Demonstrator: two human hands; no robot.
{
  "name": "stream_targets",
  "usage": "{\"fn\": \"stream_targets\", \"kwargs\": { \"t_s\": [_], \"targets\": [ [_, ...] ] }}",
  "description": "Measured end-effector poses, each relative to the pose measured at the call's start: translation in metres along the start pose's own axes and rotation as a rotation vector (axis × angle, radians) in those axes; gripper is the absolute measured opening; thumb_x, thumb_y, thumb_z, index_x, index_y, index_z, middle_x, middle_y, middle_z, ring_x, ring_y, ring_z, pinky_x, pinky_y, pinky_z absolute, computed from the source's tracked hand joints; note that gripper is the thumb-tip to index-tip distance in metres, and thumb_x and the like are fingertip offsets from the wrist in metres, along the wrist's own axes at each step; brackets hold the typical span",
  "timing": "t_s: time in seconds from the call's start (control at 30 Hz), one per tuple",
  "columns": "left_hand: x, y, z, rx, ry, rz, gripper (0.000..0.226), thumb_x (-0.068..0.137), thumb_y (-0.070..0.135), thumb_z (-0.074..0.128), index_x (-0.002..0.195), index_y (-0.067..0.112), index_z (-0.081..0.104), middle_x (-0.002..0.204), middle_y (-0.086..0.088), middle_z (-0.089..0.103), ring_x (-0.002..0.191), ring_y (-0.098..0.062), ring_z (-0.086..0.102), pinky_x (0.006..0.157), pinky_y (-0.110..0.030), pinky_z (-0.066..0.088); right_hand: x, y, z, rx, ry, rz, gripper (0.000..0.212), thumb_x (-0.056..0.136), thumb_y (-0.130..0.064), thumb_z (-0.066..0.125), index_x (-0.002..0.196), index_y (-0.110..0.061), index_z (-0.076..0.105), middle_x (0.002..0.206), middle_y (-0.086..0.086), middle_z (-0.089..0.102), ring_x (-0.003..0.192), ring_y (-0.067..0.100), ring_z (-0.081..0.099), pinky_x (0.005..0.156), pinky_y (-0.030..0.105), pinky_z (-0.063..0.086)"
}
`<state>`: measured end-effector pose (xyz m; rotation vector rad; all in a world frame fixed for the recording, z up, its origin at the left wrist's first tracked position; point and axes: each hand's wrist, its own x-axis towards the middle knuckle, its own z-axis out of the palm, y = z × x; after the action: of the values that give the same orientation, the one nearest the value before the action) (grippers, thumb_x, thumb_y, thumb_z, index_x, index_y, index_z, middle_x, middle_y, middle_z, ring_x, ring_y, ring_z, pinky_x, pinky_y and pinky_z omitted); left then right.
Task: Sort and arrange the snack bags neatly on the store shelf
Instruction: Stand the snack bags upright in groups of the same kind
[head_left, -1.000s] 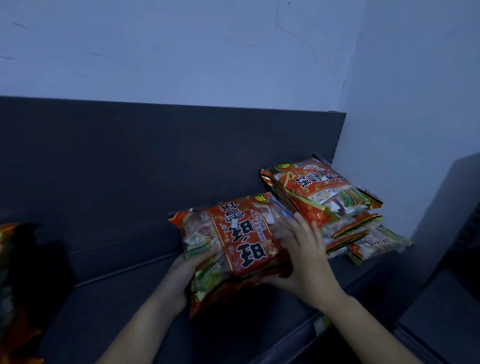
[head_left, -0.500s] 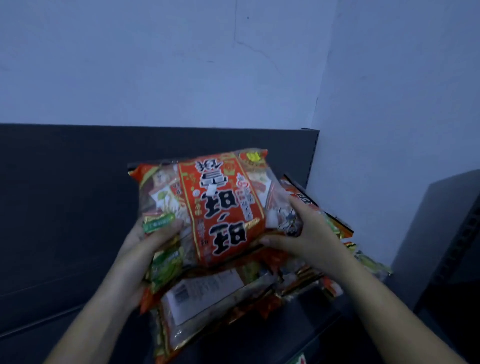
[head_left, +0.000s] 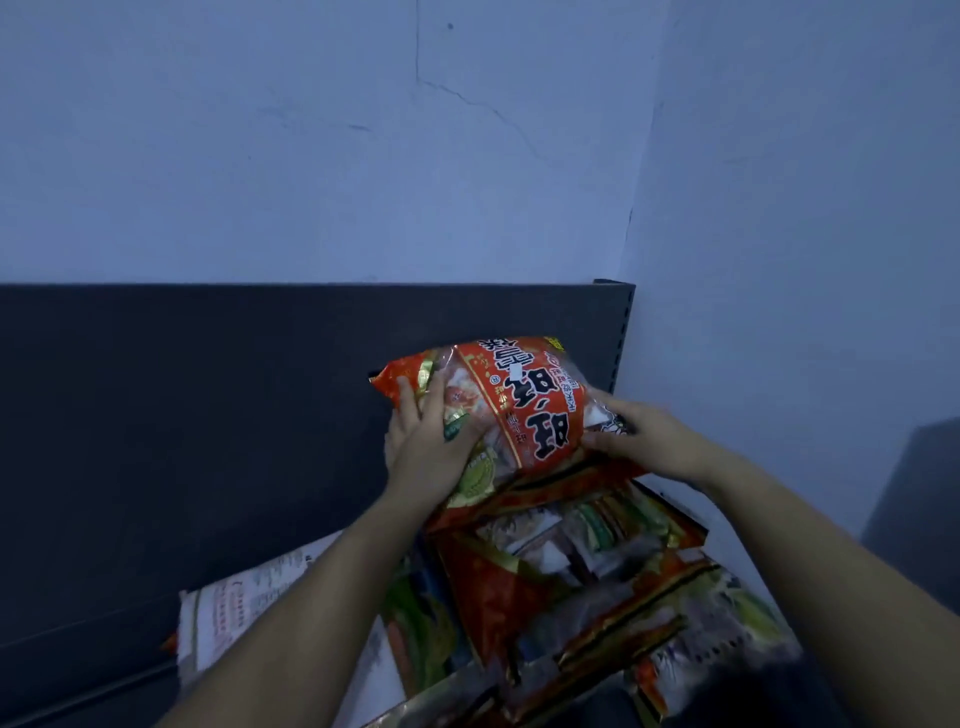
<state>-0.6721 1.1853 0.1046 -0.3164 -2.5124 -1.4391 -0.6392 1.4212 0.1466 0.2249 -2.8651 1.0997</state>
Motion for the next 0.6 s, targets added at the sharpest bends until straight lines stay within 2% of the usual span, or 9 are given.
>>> {"fn": "stream_targets", "kwargs": {
  "t_s": [0.03,0.13,0.3,0.37,0.43,0.5,0.6],
  "targets": [
    [0.004,0.000,0.002,-0.002,0.002,-0.003,0.074,0.087,0.061,0.043,0.148,0.041,0.006,0.158,0.001,-0.016,0.145,-0.029,-0.004,0.117,-0.050,0.003,0.005,0.003,0.000,0.004,-0.023,0.008,0.048,0.091,-0.029,0.059,0.135,-0.042,0.043,0.123,-0.009,0.060,0.111,0.014,0.059,0.090,0.023,0.048],
    [0.013,0.003,0.001,-0.042,-0.054,-0.047,0.072,0.088,0.060,0.046,0.147,0.044,0.010,0.159,0.003,-0.014,0.146,-0.025,-0.006,0.117,-0.051,0.001,0.010,0.004,-0.006,0.046,-0.078,0.024,0.046,0.091,-0.027,0.058,0.133,-0.042,0.045,0.121,-0.011,0.060,0.107,0.009,0.058,0.085,0.019,0.048],
    [0.014,0.000,-0.006,-0.155,-0.098,-0.073,0.076,0.079,0.067,0.054,0.145,0.047,0.021,0.159,0.008,-0.007,0.146,-0.021,-0.008,0.117,-0.052,0.003,0.002,0.005,-0.007,0.073,-0.050,0.055,0.048,0.090,-0.028,0.060,0.133,-0.042,0.043,0.123,-0.010,0.060,0.111,0.014,0.058,0.097,0.034,0.048],
    [0.011,0.001,-0.012,-0.184,-0.085,-0.094,0.081,0.074,0.069,0.060,0.144,0.044,0.027,0.159,0.010,-0.004,0.146,-0.019,-0.011,0.118,-0.051,0.003,-0.005,0.003,-0.006,0.060,-0.010,0.051,0.056,0.088,-0.033,0.062,0.138,-0.039,0.037,0.129,-0.011,0.056,0.115,0.014,0.056,0.099,0.034,0.046],
    [0.007,0.001,-0.020,-0.178,-0.062,-0.083,0.085,0.071,0.070,0.062,0.144,0.041,0.030,0.159,0.011,-0.001,0.146,-0.017,-0.012,0.118,-0.051,0.002,-0.014,-0.001,-0.006,-0.049,0.079,0.072,0.071,0.086,-0.039,0.062,0.146,-0.031,0.025,0.136,-0.012,0.045,0.124,0.018,0.048,0.098,0.028,0.040],
    [0.002,-0.001,-0.029,-0.180,-0.041,-0.035,0.092,0.058,0.080,0.060,0.140,0.046,0.035,0.157,0.015,0.008,0.147,-0.018,0.001,0.117,-0.053,0.011,-0.023,-0.004,-0.005,-0.151,0.152,0.082,0.078,0.087,-0.041,0.061,0.149,-0.026,0.017,0.147,-0.002,0.036,0.132,0.021,0.040,0.098,0.030,0.035],
    [-0.007,-0.006,-0.038,-0.196,-0.029,0.030,0.085,0.054,0.088,0.057,0.129,0.052,0.044,0.148,0.014,0.034,0.139,-0.020,0.031,0.111,-0.053,0.028,-0.038,-0.011,-0.002,-0.178,0.191,0.078,0.076,0.088,-0.038,0.060,0.149,-0.022,0.018,0.150,0.005,0.033,0.134,0.022,0.037,0.097,0.028,0.033]
  ]
}}
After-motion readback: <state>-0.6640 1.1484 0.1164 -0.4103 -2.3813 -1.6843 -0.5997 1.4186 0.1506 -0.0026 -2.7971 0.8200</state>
